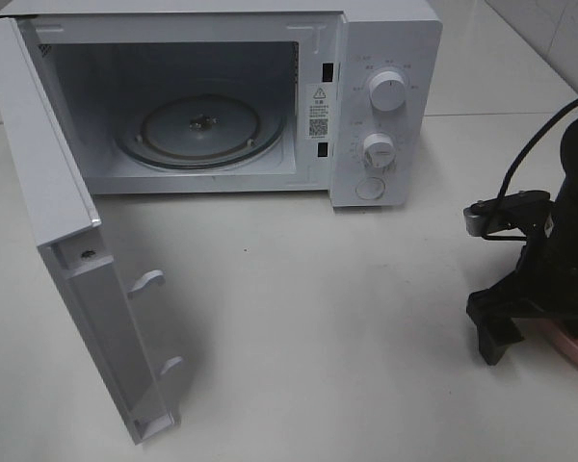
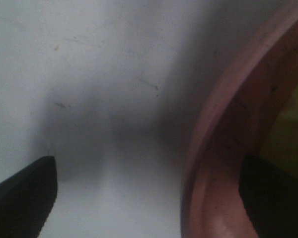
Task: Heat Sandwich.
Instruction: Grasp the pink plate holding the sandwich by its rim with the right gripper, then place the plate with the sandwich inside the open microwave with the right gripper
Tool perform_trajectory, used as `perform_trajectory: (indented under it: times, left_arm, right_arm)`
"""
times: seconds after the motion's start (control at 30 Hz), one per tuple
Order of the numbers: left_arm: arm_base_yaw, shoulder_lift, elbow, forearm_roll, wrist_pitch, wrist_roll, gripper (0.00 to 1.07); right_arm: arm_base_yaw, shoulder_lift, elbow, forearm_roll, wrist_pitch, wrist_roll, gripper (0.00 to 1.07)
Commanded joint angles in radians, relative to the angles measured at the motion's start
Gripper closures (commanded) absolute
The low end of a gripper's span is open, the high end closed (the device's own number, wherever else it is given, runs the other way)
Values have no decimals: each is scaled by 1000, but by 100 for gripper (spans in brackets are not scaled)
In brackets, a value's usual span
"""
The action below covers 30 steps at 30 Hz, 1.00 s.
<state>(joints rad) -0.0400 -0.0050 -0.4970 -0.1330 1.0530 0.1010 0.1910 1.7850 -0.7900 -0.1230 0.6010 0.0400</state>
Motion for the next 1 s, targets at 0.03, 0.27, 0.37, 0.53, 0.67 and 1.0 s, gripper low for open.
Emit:
perform_trajectory:
  times: [0.03,0.27,0.37,0.53,0.67,1.0]
  left_arm:
    - [1,-20,3,-6,-15,-2,5]
    - [1,-20,3,-6,-15,-2,5]
    - [1,-20,3,-6,-15,-2,5]
    - [1,-20,3,-6,-15,-2,5]
    - [1,-20,3,-6,-15,-2,5]
    - [1,-20,3,-6,-15,-2,5]
  right_arm:
    - [-6,8,-1,-13,-16,6,19]
    - [-6,8,0,-105,-11,122,52]
    - [-6,8,1,-197,-5,216,83]
    - [-6,8,1,-215,-11,226,107]
    - [-5,8,1,-215,-19,226,107]
    - [4,8,0,-217,-2,231,107]
